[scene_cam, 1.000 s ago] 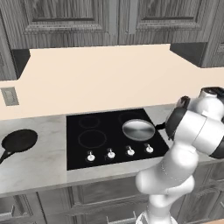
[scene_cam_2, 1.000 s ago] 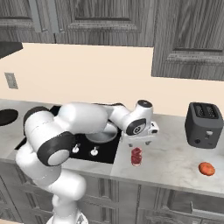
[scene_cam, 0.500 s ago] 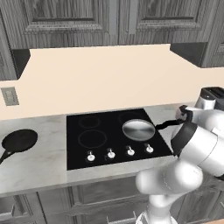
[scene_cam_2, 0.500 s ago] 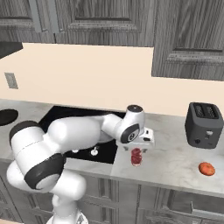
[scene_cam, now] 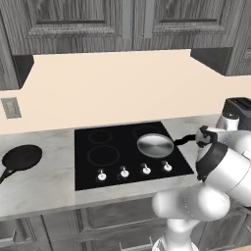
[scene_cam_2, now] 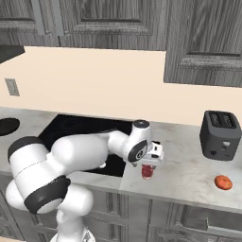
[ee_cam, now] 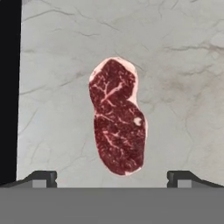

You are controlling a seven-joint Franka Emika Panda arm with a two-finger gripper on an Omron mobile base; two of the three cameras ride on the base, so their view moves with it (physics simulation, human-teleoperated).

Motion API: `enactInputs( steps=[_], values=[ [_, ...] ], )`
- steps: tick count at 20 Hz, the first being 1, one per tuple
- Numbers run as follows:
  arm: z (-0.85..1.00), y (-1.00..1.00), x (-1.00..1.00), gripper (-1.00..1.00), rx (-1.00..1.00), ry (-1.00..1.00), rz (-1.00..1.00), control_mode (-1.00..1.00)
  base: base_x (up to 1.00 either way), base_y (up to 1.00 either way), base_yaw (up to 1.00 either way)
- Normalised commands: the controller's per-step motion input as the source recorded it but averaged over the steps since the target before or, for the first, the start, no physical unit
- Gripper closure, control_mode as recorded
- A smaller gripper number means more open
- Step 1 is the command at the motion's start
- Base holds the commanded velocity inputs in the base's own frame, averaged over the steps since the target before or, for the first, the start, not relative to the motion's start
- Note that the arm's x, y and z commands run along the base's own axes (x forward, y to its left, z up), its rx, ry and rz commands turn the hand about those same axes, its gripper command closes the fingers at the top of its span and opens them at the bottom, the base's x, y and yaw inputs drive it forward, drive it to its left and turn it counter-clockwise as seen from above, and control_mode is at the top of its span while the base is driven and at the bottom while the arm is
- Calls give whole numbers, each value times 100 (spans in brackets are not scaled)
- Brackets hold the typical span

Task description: Place both pans onto different burners. Then place the squash and the steak on different pans.

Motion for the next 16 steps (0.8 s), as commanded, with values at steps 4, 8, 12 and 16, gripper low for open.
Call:
enactInputs(
  steps=[4, 8, 12, 16],
  values=[
    [-14, 0, 0, -100, 0, -2, 0, -100, 0, 0, 0],
    [-11, 0, 0, -100, 0, -1, 0, -100, 0, 0, 0],
    [-10, 0, 0, -100, 0, -1, 0, -100, 0, 0, 0],
    [-13, 0, 0, -100, 0, -1, 0, -100, 0, 0, 0]
  ],
)
